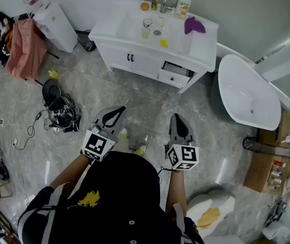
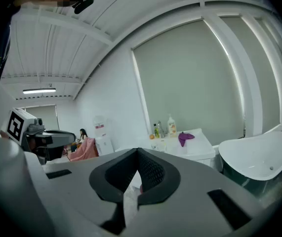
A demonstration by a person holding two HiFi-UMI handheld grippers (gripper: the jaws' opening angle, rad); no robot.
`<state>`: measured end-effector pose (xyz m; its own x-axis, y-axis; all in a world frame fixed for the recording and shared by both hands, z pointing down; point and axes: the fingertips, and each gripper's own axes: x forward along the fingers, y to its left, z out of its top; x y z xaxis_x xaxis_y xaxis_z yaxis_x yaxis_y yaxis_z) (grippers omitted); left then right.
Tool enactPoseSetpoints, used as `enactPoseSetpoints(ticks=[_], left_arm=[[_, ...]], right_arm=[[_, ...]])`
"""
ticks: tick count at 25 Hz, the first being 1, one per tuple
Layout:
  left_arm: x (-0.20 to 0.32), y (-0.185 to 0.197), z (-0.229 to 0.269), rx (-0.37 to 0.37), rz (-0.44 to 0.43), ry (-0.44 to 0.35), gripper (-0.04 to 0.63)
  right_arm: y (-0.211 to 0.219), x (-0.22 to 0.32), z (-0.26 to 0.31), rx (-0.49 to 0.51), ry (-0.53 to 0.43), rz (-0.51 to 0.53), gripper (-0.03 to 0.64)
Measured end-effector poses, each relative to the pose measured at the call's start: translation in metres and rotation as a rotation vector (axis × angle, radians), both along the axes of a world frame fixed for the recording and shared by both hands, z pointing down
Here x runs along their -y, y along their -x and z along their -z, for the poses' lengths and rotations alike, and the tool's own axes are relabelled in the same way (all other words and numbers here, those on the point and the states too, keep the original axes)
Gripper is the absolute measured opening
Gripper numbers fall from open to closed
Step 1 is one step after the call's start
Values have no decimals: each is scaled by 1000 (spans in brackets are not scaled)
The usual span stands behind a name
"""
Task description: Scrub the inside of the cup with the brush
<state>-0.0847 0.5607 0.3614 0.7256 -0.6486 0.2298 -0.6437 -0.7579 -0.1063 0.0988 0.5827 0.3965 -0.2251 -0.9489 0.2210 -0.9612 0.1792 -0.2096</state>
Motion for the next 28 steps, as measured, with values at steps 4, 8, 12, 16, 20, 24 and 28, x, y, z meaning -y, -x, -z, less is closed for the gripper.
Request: enactPoseSetpoints(ticks=[4,8,12,16,20,24,28], left_arm=[[-12,-5,3,-79,12,37,17],[-9,-14,15,-82,7,15,17],[-13,-23,12,-99,13,30,17],[-16,-20,3,-43,12,22,18],[-10,-6,-15,34,20,51,19],[13,20,-36,64,58,100,20],[55,47,-55,69,100,134,66]], right_arm=[[5,-33,13,-14,-13,-1,26],[0,-47,21,-10,-21,-17,26],[-10,-57,23,-22,-30,-31,26],[-4,-54,27,-31,-61,1,26],[14,-41,15,-1,-25,57,26],[30,-17,-1,12,17,88,37],[43,27,-13,26,64,96,118]])
